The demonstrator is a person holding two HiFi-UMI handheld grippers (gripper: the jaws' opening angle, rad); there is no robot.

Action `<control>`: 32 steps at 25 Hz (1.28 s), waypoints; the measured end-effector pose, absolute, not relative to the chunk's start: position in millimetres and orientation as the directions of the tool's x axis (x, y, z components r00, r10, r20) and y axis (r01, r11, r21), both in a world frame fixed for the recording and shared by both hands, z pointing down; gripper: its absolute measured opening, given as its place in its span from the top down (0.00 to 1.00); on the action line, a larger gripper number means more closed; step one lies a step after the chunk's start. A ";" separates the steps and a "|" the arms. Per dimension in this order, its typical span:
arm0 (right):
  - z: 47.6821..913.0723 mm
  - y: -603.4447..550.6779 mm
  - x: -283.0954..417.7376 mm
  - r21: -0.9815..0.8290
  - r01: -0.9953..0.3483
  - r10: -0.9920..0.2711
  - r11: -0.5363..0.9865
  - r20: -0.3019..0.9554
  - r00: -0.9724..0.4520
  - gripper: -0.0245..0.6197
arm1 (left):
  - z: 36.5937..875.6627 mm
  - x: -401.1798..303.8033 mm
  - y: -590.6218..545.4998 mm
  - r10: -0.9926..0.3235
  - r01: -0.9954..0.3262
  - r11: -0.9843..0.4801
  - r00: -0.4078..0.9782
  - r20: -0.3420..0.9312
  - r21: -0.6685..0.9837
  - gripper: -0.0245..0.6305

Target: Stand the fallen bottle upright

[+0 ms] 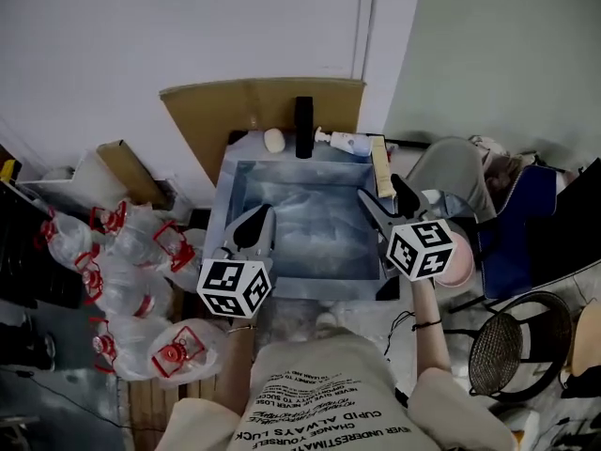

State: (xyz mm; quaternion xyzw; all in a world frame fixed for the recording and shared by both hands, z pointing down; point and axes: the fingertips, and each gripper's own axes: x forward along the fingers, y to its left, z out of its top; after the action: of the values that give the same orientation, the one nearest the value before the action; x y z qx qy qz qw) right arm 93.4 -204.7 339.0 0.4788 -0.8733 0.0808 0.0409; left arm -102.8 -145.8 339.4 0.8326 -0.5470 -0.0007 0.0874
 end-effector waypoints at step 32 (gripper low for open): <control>448.4 -424.2 35.6 0.211 -0.477 -0.491 0.853 0.634 -0.598 0.45 | 458.7 -69.1 -280.7 -0.818 -0.872 -0.350 0.462 0.341 0.342 0.93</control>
State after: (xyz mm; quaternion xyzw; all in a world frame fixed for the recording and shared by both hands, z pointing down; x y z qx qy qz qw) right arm 35.6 -424.2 448.4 0.2705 -0.8939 -0.0098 0.3574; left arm -69.1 -280.7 458.7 0.8199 -0.5155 0.0551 0.2430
